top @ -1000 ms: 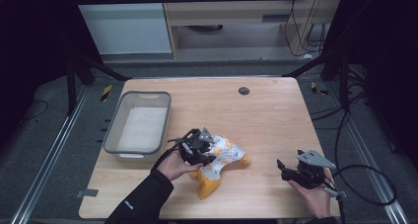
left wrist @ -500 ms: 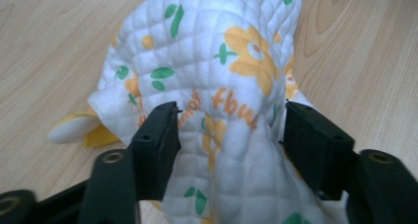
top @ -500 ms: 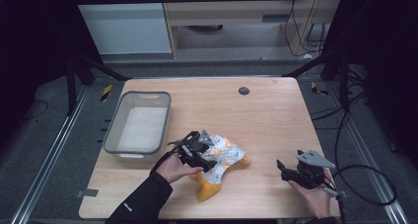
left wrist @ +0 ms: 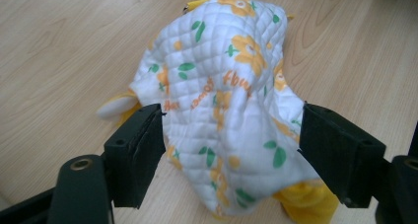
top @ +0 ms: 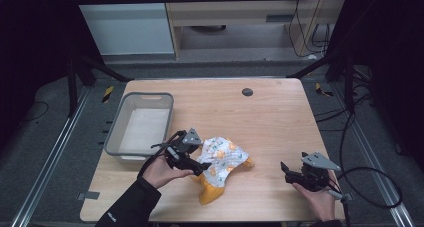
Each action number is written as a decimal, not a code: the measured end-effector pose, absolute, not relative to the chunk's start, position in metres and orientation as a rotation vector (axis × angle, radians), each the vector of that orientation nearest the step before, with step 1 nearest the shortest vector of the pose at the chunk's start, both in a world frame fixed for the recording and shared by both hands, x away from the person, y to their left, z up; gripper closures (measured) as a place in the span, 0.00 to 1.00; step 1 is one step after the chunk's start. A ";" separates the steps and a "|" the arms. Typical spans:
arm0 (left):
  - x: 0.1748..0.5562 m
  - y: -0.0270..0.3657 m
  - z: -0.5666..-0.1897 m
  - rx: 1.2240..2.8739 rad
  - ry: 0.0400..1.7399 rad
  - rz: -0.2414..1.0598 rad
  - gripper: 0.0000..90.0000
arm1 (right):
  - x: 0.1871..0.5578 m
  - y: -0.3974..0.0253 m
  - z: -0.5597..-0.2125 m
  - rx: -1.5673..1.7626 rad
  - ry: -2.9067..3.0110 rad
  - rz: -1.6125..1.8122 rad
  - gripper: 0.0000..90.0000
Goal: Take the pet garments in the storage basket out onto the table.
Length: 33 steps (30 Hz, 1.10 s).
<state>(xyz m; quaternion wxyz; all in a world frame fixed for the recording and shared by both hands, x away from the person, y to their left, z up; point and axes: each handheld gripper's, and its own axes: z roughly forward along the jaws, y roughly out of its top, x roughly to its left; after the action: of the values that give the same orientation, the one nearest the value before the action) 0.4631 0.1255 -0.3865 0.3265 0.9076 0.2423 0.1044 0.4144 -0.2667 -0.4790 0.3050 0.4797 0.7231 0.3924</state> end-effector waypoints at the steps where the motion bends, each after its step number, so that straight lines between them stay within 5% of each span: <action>1: 0.461 0.129 -0.386 2.363 0.646 0.284 0.28 | 0.414 -0.267 -0.479 1.271 1.915 1.039 0.19; 19: 0.424 0.207 -0.419 2.065 0.933 0.401 0.31 | 0.414 -0.265 -0.480 1.273 1.922 1.039 0.19; 33: 0.406 0.254 -0.455 2.016 1.096 0.379 0.37 | 0.411 -0.261 -0.482 1.276 1.957 1.034 0.18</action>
<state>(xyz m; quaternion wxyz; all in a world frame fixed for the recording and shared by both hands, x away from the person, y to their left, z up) 0.4059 0.2540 -0.4550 0.3968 0.7957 0.4325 0.1497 0.4108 -0.2614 -0.4822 0.2892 0.4781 0.7333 0.3873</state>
